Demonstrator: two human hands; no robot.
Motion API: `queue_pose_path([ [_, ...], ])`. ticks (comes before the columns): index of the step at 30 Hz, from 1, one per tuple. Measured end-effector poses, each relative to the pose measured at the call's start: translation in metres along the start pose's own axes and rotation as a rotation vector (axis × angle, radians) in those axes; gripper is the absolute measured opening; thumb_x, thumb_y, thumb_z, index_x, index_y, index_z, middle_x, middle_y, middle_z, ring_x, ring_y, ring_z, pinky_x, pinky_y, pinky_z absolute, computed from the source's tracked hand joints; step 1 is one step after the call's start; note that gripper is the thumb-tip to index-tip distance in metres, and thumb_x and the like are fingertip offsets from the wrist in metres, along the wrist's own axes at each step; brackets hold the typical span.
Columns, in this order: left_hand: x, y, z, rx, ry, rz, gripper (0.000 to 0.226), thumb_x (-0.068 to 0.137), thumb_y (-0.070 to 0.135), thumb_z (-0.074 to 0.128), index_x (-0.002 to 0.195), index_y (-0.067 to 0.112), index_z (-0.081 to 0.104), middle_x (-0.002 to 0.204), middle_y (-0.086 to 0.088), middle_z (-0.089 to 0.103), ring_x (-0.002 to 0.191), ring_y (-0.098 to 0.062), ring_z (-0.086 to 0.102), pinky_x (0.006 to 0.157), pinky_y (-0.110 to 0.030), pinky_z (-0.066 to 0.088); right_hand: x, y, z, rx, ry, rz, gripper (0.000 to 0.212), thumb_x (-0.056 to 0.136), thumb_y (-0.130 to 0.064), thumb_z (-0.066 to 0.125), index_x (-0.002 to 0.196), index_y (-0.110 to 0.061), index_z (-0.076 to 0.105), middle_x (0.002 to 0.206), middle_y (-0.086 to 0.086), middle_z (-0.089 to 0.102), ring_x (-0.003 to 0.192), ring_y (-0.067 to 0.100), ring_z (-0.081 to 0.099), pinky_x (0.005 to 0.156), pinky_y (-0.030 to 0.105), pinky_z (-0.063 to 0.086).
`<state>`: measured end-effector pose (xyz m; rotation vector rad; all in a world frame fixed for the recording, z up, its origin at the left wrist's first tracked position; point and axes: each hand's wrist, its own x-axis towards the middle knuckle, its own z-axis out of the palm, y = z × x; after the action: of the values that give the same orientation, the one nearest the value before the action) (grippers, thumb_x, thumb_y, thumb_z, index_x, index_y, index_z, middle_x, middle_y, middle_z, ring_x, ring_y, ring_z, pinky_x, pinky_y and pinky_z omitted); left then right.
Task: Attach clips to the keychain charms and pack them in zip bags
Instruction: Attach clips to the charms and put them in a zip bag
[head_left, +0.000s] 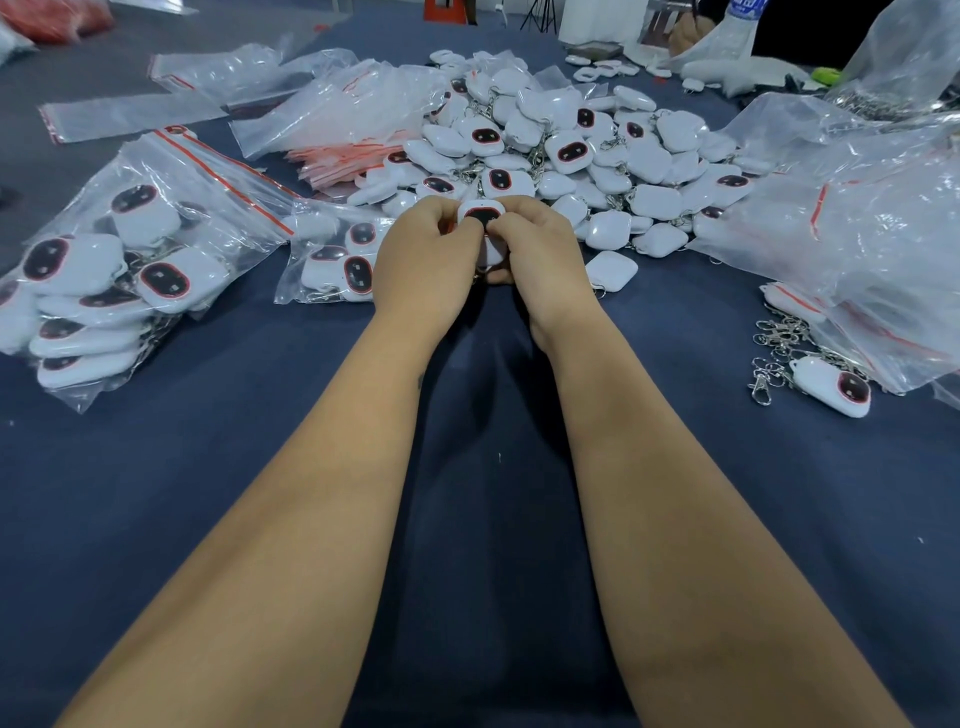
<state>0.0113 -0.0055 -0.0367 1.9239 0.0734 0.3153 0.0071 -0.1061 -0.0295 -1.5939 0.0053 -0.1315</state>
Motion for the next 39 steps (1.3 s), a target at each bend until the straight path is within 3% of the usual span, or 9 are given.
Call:
queue_pose_path([
  [4,0.0004,-0.0007,0.0001,0.0,-0.006,0.003,0.011,0.089,0.031,0.054,0.083,0.03,0.063,0.077,0.014,0.063,0.072,-0.006,0.056,0.066,-0.028,0.043,-0.0002,0.0008,-0.0001,-0.004,0.01,-0.009,0.015,0.091,-0.011,0.055,0.088,-0.019,0.066,0.076,-0.006,0.067,0.063,0.002,0.06,0.057,0.018,0.049],
  [9,0.002,-0.0011,-0.0001,0.004,-0.013,0.001,0.014,0.089,0.029,0.054,0.092,0.024,0.066,0.081,0.012,0.065,0.074,-0.008,0.057,0.067,-0.029,0.044,0.0012,0.0022,-0.0003,-0.049,0.006,0.001,0.014,0.091,-0.013,0.056,0.098,-0.015,0.068,0.087,0.0,0.069,0.071,0.007,0.061,0.061,0.02,0.049],
  [13,0.0001,0.0013,-0.0007,0.002,-0.01,0.025,0.016,0.088,0.022,0.053,0.092,0.016,0.067,0.088,0.001,0.07,0.078,-0.016,0.061,0.073,-0.038,0.051,0.0007,0.001,0.001,-0.028,-0.001,0.016,0.016,0.09,-0.011,0.054,0.098,-0.015,0.068,0.085,0.0,0.068,0.072,0.008,0.06,0.064,0.022,0.049],
  [19,0.0004,-0.0004,0.0003,-0.002,0.001,0.072,0.011,0.091,0.023,0.055,0.09,0.028,0.064,0.079,0.018,0.062,0.076,-0.002,0.058,0.067,-0.02,0.045,-0.0004,-0.0024,0.0,0.021,0.019,0.009,0.024,0.093,-0.006,0.05,0.084,-0.023,0.065,0.078,-0.006,0.067,0.067,0.004,0.06,0.062,0.021,0.049],
  [24,0.0,-0.0002,-0.0003,-0.045,-0.008,0.024,0.011,0.087,0.026,0.057,0.081,0.031,0.064,0.074,0.013,0.065,0.069,-0.009,0.058,0.064,-0.027,0.045,-0.0011,-0.0008,0.0008,-0.039,0.024,0.001,0.018,0.093,-0.008,0.051,0.09,-0.021,0.064,0.084,0.0,0.067,0.07,0.009,0.059,0.059,0.02,0.048],
  [30,-0.0018,0.0014,-0.0007,-0.113,0.0,-0.003,0.022,0.083,0.019,0.048,0.063,0.01,0.052,0.056,0.005,0.048,0.059,-0.016,0.043,0.06,-0.034,0.036,-0.0018,-0.0025,0.0004,-0.011,0.044,0.027,0.017,0.091,-0.01,0.054,0.081,-0.02,0.063,0.079,-0.003,0.065,0.075,0.012,0.058,0.063,0.026,0.048],
  [33,-0.0039,0.0026,-0.0023,-0.155,-0.008,-0.005,0.025,0.079,0.017,0.042,0.072,0.001,0.06,0.063,-0.003,0.052,0.061,-0.019,0.044,0.06,-0.036,0.037,-0.0011,-0.0027,0.0002,0.013,0.035,0.034,0.015,0.091,-0.01,0.055,0.082,-0.019,0.063,0.085,0.0,0.065,0.08,0.015,0.057,0.066,0.028,0.048],
  [36,-0.0046,0.0035,-0.0042,-0.168,-0.009,0.005,0.033,0.077,0.019,0.042,0.088,0.022,0.074,0.075,0.007,0.069,0.065,-0.015,0.055,0.062,-0.034,0.045,-0.0011,-0.0026,0.0001,0.036,0.024,0.035,0.017,0.091,-0.008,0.055,0.081,-0.019,0.063,0.085,0.002,0.064,0.08,0.016,0.057,0.064,0.027,0.047],
  [39,-0.0011,0.0013,-0.0043,-0.16,0.024,0.011,0.029,0.083,0.015,0.047,0.104,0.028,0.063,0.09,0.002,0.066,0.071,-0.02,0.058,0.07,-0.044,0.053,-0.0008,-0.0031,-0.0003,0.089,0.07,0.042,0.017,0.091,-0.009,0.057,0.079,-0.02,0.062,0.076,-0.004,0.062,0.072,0.013,0.056,0.06,0.024,0.048],
])
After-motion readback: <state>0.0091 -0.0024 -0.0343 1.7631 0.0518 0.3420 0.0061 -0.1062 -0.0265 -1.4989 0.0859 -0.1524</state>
